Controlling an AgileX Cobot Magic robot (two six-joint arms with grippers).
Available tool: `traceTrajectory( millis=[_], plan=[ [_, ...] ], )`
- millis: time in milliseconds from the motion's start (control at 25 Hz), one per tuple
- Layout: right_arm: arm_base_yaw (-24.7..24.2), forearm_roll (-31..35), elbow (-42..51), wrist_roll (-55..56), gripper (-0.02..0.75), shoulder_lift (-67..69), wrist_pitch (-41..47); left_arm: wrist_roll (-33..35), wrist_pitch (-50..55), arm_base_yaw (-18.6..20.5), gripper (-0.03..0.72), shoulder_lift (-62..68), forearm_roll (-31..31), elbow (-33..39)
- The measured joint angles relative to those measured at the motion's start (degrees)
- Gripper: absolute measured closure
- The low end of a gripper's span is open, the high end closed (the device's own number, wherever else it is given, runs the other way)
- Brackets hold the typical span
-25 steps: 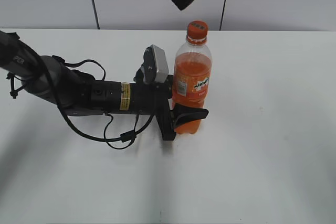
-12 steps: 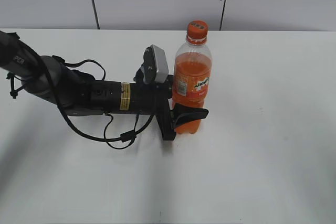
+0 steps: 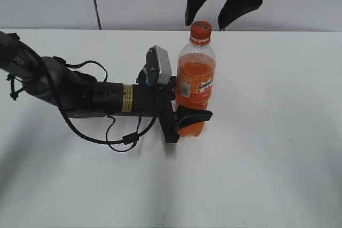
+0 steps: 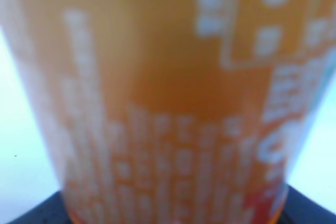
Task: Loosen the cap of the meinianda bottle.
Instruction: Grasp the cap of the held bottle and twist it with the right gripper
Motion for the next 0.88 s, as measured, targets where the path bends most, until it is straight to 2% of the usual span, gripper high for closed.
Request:
traceTrajectory(
  millis=[880],
  plan=[
    [0.0, 1.5, 1.0, 1.3, 0.318, 1.1, 0.0, 0.0, 0.0, 0.0, 0.294, 0.0, 0.0, 0.0]
  ],
)
